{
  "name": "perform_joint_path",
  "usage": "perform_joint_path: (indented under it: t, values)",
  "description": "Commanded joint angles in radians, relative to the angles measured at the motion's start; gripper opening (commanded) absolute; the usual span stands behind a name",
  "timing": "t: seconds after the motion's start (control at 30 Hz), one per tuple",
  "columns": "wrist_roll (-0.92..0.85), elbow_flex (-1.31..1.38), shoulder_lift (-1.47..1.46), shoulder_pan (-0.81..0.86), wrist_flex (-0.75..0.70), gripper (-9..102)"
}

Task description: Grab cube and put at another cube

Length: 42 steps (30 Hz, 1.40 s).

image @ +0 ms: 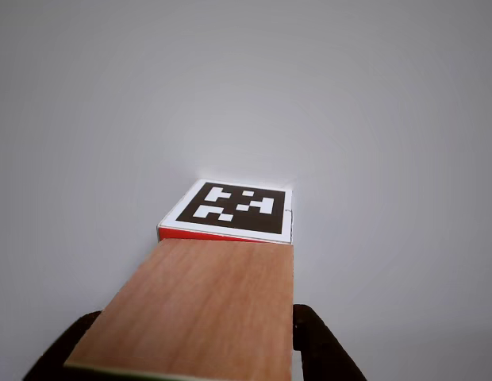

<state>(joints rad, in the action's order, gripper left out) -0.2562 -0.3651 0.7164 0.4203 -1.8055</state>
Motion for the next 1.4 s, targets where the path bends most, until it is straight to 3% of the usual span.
perform_joint_path:
  t: [0.0, 0.27, 0.6, 0.83, 1.2, 1.37]
  values:
    - [0.005, 0.040, 0.017, -0.005, -0.002, 40]
    - [0.023, -0.069, 0.152, -0.012, -0.002, 43]
    - [0.124, -0.626, 0.736, -0.135, 0.009, 45]
    - [0.230, -1.394, 1.289, -0.307, 0.397, 43]
    - [0.324, -1.931, 1.410, -0.396, 0.850, 35]
    - [0.308, -2.138, 1.626, -0.425, 0.937, 24]
